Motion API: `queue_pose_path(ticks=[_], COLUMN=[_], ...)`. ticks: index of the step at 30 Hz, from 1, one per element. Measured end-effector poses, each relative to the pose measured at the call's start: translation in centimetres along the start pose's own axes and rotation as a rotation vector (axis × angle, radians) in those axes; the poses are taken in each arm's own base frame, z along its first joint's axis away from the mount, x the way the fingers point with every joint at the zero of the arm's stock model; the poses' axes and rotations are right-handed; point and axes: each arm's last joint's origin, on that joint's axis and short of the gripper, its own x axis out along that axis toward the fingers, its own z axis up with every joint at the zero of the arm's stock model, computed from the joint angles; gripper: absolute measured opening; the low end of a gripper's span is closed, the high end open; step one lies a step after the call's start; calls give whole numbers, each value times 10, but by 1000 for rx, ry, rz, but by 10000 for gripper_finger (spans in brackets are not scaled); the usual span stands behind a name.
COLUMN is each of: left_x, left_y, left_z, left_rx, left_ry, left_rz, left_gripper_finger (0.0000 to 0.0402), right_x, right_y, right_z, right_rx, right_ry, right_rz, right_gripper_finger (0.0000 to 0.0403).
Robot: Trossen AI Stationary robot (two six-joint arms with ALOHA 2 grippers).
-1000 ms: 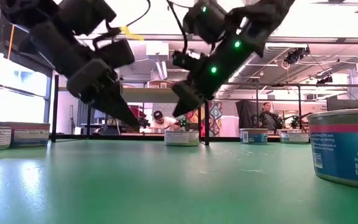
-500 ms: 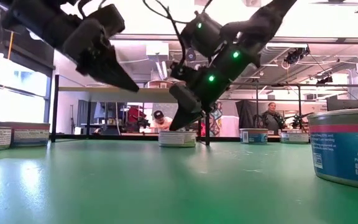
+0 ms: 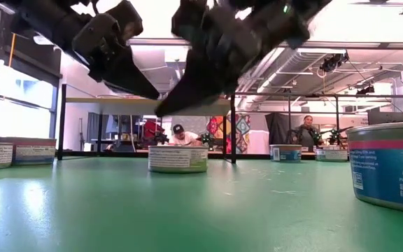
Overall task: Stack canned seafood by type on shelf
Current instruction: Put the green tuna can on the shelf
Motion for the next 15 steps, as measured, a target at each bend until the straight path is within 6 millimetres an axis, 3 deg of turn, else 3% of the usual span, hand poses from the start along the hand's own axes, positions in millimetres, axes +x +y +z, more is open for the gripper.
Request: queue_pose_path(ticks=[6, 15], left_x=[29, 79], left_y=[8, 41], left_z=[-5, -30], left_rx=[1, -69], left_ry=[-21, 85], left_rz=[-7, -61], left_gripper_finger=[0, 0], right_x=[-18, -53], right_y=[39, 66], right_z=[9, 6], right_rx=[-93, -52], right_ry=[32, 127], right_rz=[17, -168], right_gripper_finger=[0, 0])
